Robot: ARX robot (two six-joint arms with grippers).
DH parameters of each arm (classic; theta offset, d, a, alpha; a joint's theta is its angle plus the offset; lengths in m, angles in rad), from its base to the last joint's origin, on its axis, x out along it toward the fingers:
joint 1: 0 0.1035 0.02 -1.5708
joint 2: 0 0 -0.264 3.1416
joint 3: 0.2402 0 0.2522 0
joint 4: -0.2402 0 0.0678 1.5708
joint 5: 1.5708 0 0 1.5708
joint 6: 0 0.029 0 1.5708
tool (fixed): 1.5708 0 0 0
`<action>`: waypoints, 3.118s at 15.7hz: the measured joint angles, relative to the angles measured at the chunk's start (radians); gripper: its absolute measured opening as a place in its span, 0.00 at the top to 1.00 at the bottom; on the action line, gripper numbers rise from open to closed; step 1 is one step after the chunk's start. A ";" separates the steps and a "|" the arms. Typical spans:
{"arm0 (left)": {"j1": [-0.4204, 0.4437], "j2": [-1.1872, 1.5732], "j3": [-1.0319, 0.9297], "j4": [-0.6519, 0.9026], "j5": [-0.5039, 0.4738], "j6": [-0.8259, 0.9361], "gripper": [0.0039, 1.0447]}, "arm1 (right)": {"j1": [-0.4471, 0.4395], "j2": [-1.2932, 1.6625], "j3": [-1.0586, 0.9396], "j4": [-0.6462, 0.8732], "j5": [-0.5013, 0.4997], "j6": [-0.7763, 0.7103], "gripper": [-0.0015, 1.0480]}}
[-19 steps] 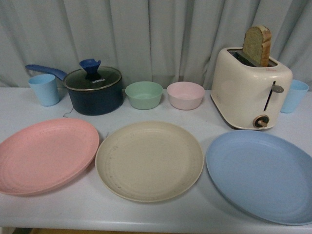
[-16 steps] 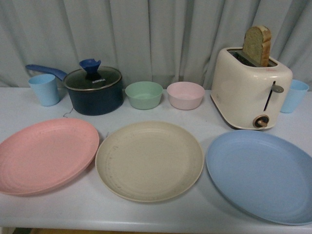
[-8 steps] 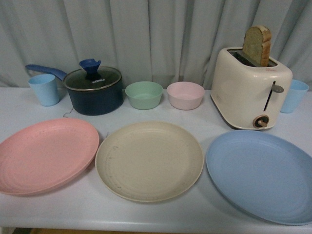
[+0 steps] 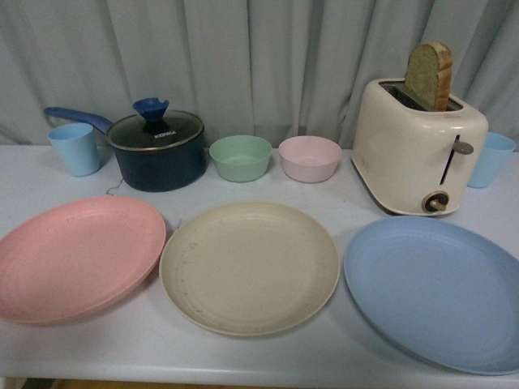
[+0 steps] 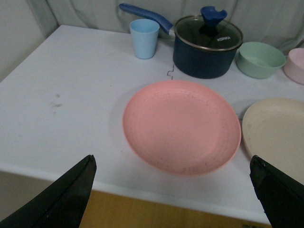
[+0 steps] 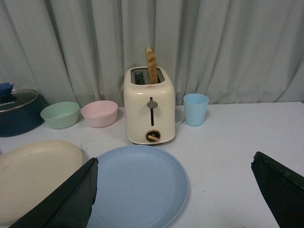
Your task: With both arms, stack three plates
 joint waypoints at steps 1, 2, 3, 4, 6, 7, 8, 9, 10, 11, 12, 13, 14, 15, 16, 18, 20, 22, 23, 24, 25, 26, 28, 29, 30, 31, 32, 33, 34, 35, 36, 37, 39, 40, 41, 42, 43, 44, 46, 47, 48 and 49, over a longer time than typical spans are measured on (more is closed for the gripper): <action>0.029 0.163 0.057 0.074 0.029 -0.001 0.06 | 0.000 0.000 0.000 0.000 0.000 0.000 0.06; 0.071 0.404 0.153 0.143 0.083 0.000 0.06 | 0.000 0.000 0.000 0.000 0.000 0.000 0.06; 0.097 0.551 0.214 0.168 0.111 0.009 0.06 | 0.000 0.000 0.000 0.000 0.000 0.000 0.06; 0.117 0.686 0.278 0.171 0.121 0.027 0.06 | 0.000 0.000 0.000 0.000 0.000 0.000 0.06; 0.150 0.897 0.400 0.139 0.169 0.056 0.06 | 0.000 0.000 0.000 0.000 0.000 0.000 0.06; 0.164 0.980 0.456 0.119 0.204 0.057 0.06 | 0.000 0.000 0.000 0.000 0.000 0.000 0.06; 0.173 1.054 0.504 0.116 0.220 0.071 0.06 | 0.000 0.000 0.000 0.000 0.000 0.000 0.06; 0.185 1.130 0.560 0.103 0.237 0.087 0.06 | 0.000 0.000 0.000 0.000 0.000 0.000 0.06; 0.191 1.185 0.603 0.093 0.234 0.107 0.06 | 0.000 0.000 0.000 0.000 0.000 0.000 0.06; 0.197 1.236 0.647 0.073 0.245 0.128 0.06 | 0.000 0.000 0.000 0.000 0.000 0.000 0.06; 0.203 1.291 0.693 0.065 0.246 0.153 0.06 | 0.000 0.000 0.000 0.000 0.000 0.000 0.06; 0.211 1.339 0.737 0.049 0.249 0.175 0.06 | 0.000 0.000 0.000 0.000 0.000 0.000 0.06; 0.216 1.384 0.784 0.033 0.255 0.187 0.06 | 0.000 0.000 0.000 0.000 0.000 0.000 0.06; 0.222 1.429 0.835 0.015 0.266 0.203 0.06 | 0.000 0.000 0.000 0.000 0.000 0.000 0.06; 0.226 1.473 0.880 -0.012 0.296 0.211 0.06 | 0.000 0.000 0.000 0.000 0.000 0.000 0.06; 0.243 1.557 0.956 -0.062 0.324 0.215 0.16 | 0.000 0.000 0.000 0.000 0.000 0.000 0.06; 0.261 1.588 0.985 -0.070 0.355 0.207 0.37 | 0.000 0.000 0.000 0.000 0.000 0.000 0.06; 0.276 1.592 0.996 -0.074 0.362 0.196 0.58 | 0.000 0.000 0.000 0.000 0.000 0.000 0.06; 0.280 1.592 0.995 -0.074 0.373 0.182 0.74 | 0.000 0.000 0.000 0.000 0.000 0.000 0.06; 0.282 1.587 0.984 -0.068 0.383 0.174 0.88 | 0.000 0.000 0.000 0.000 0.000 0.000 0.06; 0.289 1.571 0.968 -0.064 0.397 0.155 0.96 | 0.000 0.000 0.000 0.000 0.000 0.000 0.06; 0.295 1.530 0.942 -0.060 0.409 0.136 0.98 | 0.000 0.000 0.000 0.000 0.000 0.000 0.06; 0.300 1.453 0.899 -0.051 0.381 0.123 0.98 | 0.000 0.000 0.000 0.000 0.000 0.000 0.06; 0.304 1.405 0.872 -0.055 0.370 0.121 0.98 | 0.000 0.000 0.000 0.000 0.000 0.000 0.06; 0.304 1.367 0.856 -0.060 0.372 0.118 0.98 | 0.000 0.000 0.000 0.000 0.000 0.000 0.06; 0.304 1.328 0.843 -0.063 0.372 0.116 0.98 | 0.000 0.000 0.000 0.000 0.000 0.000 0.06; 0.303 1.273 0.832 -0.064 0.372 0.101 0.98 | 0.000 0.000 0.000 0.000 0.000 0.000 0.06; 0.296 1.219 0.824 -0.069 0.370 0.086 0.98 | 0.000 0.000 0.000 0.000 0.000 0.000 0.06; 0.276 1.168 0.817 -0.070 0.366 0.065 0.98 | 0.000 0.000 0.000 0.000 0.000 0.000 0.06; 0.252 1.130 0.811 -0.080 0.364 0.047 0.98 | 0.000 0.000 0.000 0.000 0.000 0.000 0.06; 0.211 1.091 0.801 -0.086 0.363 0.026 0.98 | 0.000 0.000 0.000 0.000 0.000 0.000 0.06; 0.171 1.068 0.796 -0.093 0.355 0.008 0.98 | 0.000 0.000 0.000 0.000 0.000 0.000 0.06; 0.067 1.052 0.792 -0.091 0.331 -0.043 0.98 | 0.000 0.000 0.000 0.000 0.000 0.000 0.06; -0.041 1.059 0.785 -0.082 0.285 -0.095 0.98 | 0.000 0.000 0.000 0.000 0.000 0.000 0.06; -0.194 1.143 0.787 -0.063 0.196 -0.207 0.98 | 0.000 0.000 0.000 0.000 0.000 0.000 0.06; -0.233 1.181 0.791 -0.053 0.188 -0.238 0.98 | 0.000 0.000 0.000 0.000 0.000 0.000 0.06; -0.261 1.210 0.795 -0.044 0.182 -0.248 0.98 | 0.000 0.000 0.000 0.000 0.000 0.000 0.06; -0.286 1.244 0.802 -0.031 0.176 -0.265 0.98 | 0.000 0.000 0.000 0.000 0.000 0.000 0.06; -0.317 1.296 0.820 -0.024 0.153 -0.272 0.98 | 0.000 0.000 0.000 0.000 0.000 0.000 0.06; -0.324 1.337 0.829 -0.019 0.131 -0.270 0.98 | 0.000 0.000 0.000 0.000 0.000 0.000 0.06; -0.324 1.363 0.840 -0.005 0.123 -0.267 0.98 | 0.000 0.000 0.000 0.000 0.000 0.000 0.06; -0.321 1.390 0.861 -0.002 0.119 -0.263 0.98 | 0.000 0.000 0.000 0.000 0.000 0.000 0.06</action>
